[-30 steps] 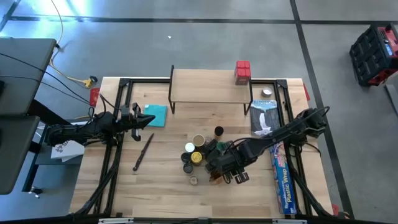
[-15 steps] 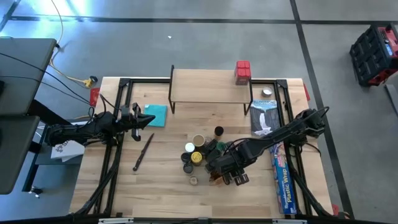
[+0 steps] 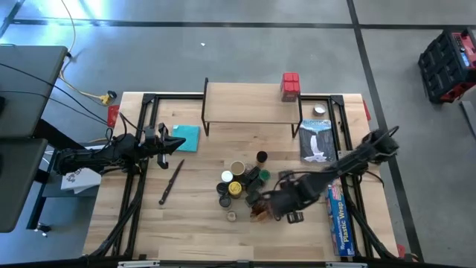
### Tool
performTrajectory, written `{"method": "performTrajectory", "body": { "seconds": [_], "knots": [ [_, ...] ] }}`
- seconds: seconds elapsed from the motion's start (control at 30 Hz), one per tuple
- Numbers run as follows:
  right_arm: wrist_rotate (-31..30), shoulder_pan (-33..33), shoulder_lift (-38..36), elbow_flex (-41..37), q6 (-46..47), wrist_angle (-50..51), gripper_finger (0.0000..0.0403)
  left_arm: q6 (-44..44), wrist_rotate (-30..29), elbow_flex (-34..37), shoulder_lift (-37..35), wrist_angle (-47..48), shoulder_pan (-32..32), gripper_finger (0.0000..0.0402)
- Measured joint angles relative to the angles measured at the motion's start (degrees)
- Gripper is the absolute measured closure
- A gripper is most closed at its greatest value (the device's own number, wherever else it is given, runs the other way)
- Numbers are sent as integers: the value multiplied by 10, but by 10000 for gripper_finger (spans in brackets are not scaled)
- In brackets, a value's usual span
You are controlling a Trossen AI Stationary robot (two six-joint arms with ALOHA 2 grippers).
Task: Shelf spices
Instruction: Put the red seasoning can on the shelf
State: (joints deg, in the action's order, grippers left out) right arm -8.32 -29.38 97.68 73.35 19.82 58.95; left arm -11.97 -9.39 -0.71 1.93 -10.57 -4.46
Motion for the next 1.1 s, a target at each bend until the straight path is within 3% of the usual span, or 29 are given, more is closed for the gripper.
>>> {"method": "performTrajectory", "body": {
  "seconds": [0.23,0.4,0.53,0.73,0.9,1.1],
  "knots": [
    [14,-35,-134,-182,263,-198,233,0,-2,0,0,0,0,401],
    [15,-36,-158,-265,411,-341,231,-8,-2,0,0,-1,0,401],
    [23,-36,-153,-296,447,-415,206,-54,-2,0,0,0,0,401],
    [29,-19,-152,-311,503,-416,146,-59,-2,0,0,1,0,401],
    [27,-4,-147,-311,540,-418,135,-51,-5,0,0,-1,0,401],
    [13,-27,-141,-298,457,-409,135,-29,-31,0,1,-5,12,401]
  ]
}}
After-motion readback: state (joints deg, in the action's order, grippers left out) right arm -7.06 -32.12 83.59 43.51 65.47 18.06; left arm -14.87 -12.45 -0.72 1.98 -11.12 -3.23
